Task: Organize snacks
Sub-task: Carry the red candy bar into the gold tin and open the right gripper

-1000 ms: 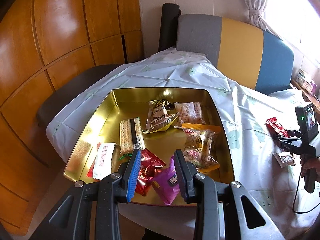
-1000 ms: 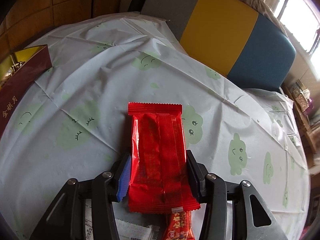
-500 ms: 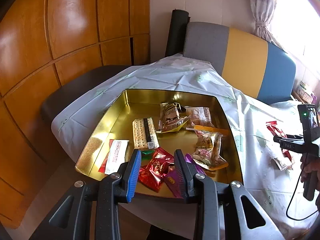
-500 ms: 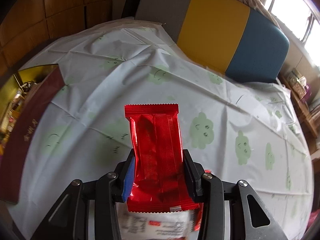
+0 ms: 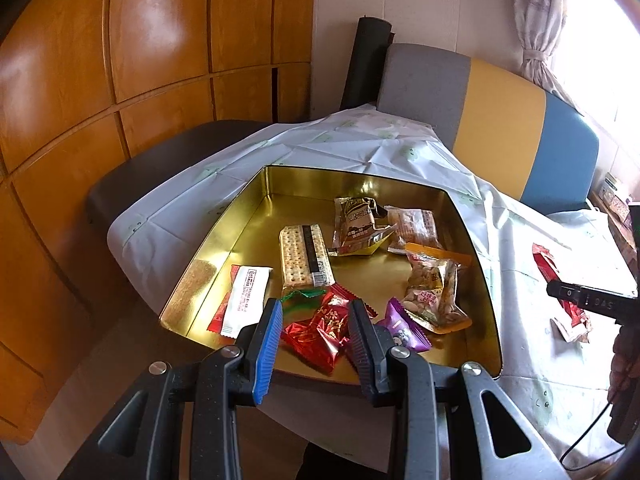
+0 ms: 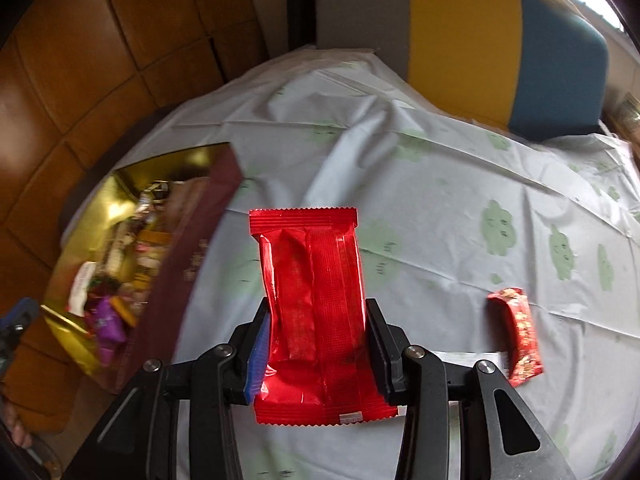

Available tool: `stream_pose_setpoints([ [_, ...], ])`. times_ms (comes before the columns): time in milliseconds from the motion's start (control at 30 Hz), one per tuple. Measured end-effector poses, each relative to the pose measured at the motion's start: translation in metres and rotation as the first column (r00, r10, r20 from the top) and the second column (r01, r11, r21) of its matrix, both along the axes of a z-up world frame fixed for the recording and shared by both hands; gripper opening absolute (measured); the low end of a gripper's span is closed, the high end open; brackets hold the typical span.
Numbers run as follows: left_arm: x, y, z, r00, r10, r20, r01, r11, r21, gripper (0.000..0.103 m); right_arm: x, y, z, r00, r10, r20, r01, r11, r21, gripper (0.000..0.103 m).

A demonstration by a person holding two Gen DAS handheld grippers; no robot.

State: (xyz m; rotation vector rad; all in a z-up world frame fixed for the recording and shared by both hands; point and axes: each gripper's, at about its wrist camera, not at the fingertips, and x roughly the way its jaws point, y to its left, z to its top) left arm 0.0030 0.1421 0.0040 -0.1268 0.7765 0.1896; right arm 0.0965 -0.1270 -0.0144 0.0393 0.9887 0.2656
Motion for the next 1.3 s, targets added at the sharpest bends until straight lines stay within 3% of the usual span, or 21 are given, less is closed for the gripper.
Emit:
stream_pose_setpoints([
  [233, 0.000, 0.006, -0.003, 1.000, 0.014, -0.001, -0.014, 1.000, -0.010, 0.034, -0.013, 0.054, 0.025, 0.991, 0.128, 0.049, -0.130, 0.990, 0.048, 0.043],
  [467, 0.003, 0.013, -0.007, 0.999, 0.033, -0.012, -0.033, 0.999, -0.018, 0.034, -0.029, 0.095, 0.035, 0.965, 0.254, 0.066, -0.257, 0.966, 0.039, 0.043],
  [1000, 0.002, 0.025, -0.009, 0.997, 0.077, -0.008, -0.077, 0.996, -0.032, 0.034, -0.017, 0.161, 0.038, 0.937, 0.337, 0.087, -0.343, 0.938, 0.056, 0.043],
  [1300, 0.003, 0.037, -0.017, 0.994, 0.106, -0.031, -0.107, 0.993, -0.038, 0.034, 0.021, 0.202, -0.018, 0.940, 0.332, -0.083, -0.335, 0.942, -0.028, 0.050],
])
